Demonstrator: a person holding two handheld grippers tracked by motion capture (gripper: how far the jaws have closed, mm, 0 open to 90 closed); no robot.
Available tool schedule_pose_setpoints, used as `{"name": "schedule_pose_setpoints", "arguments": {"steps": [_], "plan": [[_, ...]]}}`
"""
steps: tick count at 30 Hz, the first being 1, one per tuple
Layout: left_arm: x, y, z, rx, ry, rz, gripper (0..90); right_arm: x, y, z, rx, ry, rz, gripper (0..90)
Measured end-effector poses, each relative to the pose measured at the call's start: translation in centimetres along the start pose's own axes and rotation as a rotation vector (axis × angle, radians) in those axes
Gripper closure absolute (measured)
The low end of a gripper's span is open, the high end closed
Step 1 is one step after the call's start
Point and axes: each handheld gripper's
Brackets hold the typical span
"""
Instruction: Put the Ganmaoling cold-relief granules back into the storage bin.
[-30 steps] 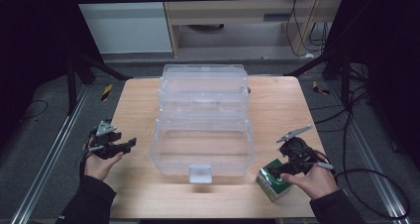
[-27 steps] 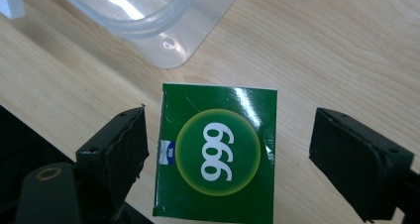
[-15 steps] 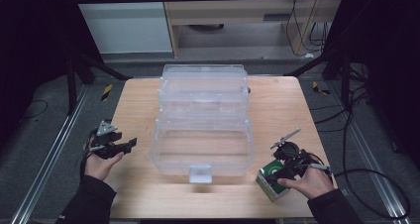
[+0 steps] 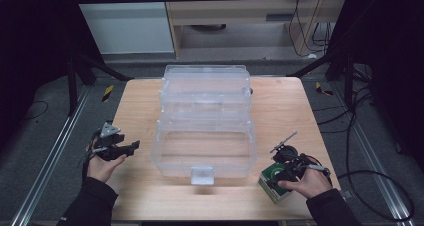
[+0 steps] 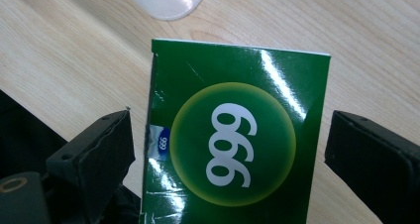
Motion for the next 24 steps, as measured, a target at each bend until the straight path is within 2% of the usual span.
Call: {"name": "schedule_pose_setpoints", "arguments": {"steps": [5, 13, 24], "plan": [[-0.1, 0.1, 0.0, -0.002, 0.0, 0.009, 31.5, 0.1, 0.6, -0.1, -0.003, 0.003, 0.022, 7.4], [0.0, 0.2, -0.1, 0.001, 0.008, 0.015, 31.1, 0.1, 1.0, -0.2, 0.024, -0.001, 0.039, 11.6], [-0.1, 0.3, 0.0, -0.002, 0.008, 0.023, 31.0, 0.7, 1.2, 0.0, 0.011, 0.003, 0.087, 14.1]]}}
Point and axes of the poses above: each handheld gripper's, and its own axes: y roughly forward along the jaws, x roughly out of its top, z roughly to its left, and after that the axes turned 10 degrees about -x, right-handed
